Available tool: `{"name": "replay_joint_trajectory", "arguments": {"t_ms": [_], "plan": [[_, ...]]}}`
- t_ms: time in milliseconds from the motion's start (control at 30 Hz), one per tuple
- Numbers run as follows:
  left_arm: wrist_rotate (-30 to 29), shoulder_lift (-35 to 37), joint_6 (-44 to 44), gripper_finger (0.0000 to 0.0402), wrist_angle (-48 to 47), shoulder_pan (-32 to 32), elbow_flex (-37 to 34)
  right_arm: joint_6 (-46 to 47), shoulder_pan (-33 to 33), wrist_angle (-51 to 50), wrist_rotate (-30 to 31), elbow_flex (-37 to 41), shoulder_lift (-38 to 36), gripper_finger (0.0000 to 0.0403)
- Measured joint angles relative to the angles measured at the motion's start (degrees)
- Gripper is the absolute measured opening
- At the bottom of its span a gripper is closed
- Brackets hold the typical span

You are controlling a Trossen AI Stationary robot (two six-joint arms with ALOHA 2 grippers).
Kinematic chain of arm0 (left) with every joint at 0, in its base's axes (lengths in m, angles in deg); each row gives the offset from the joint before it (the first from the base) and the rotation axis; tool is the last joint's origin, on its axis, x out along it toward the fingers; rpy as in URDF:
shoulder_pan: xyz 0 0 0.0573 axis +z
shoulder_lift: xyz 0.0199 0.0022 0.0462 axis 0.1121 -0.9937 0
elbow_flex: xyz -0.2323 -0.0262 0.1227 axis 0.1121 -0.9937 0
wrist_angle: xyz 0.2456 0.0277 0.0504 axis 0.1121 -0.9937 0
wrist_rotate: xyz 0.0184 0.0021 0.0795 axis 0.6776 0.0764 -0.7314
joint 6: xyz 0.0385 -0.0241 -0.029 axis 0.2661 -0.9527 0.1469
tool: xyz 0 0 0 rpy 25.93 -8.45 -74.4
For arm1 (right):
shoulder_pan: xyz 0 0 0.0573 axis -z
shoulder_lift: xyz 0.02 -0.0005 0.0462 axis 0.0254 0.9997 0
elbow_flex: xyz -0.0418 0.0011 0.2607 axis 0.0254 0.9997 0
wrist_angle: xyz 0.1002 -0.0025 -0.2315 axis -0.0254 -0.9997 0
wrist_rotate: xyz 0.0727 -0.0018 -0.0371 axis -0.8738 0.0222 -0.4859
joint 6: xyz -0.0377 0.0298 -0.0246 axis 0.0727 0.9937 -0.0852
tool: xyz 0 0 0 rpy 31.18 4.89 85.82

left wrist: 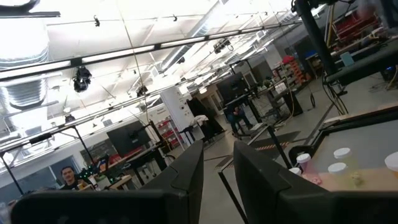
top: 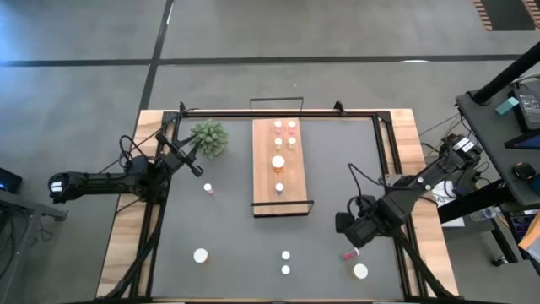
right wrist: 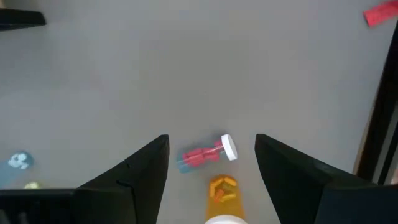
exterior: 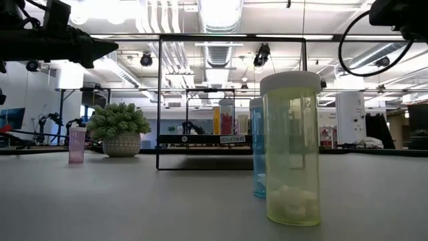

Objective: Pick and place medicine bottles onto shelf by color
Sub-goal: Put the right orange pill bottle aligned with the other orange pill bottle on the shelf

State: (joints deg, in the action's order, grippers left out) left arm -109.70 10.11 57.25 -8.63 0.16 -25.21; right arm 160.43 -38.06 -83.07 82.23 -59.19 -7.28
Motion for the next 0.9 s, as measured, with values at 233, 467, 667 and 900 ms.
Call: {"name": "replay_joint_trajectory", "arguments": {"t_ms": [233,467,667,900], "plan": [[0.0,0.0,0.0,0.0072,0.0,0.02,-0.01,8.87,-3.55,1.97,0.15,0.0,0.02,0.0229],[-0.01,-0.02,0.0,0.0072,-0.01,0.02,0.0,13.97,-6.85,3.94,-0.83,0.0,1.56,0.0264],[-0.01,-0.02,0.0,0.0072,-0.01,0.0,-0.01,19.97,-10.0,8.2,-2.87,0.0,4.46,0.0319],[-0.02,0.0,0.0,0.0072,-0.02,0.02,0.0,27.86,-12.76,15.4,-3.06,0.0,7.66,0.0365]]}}
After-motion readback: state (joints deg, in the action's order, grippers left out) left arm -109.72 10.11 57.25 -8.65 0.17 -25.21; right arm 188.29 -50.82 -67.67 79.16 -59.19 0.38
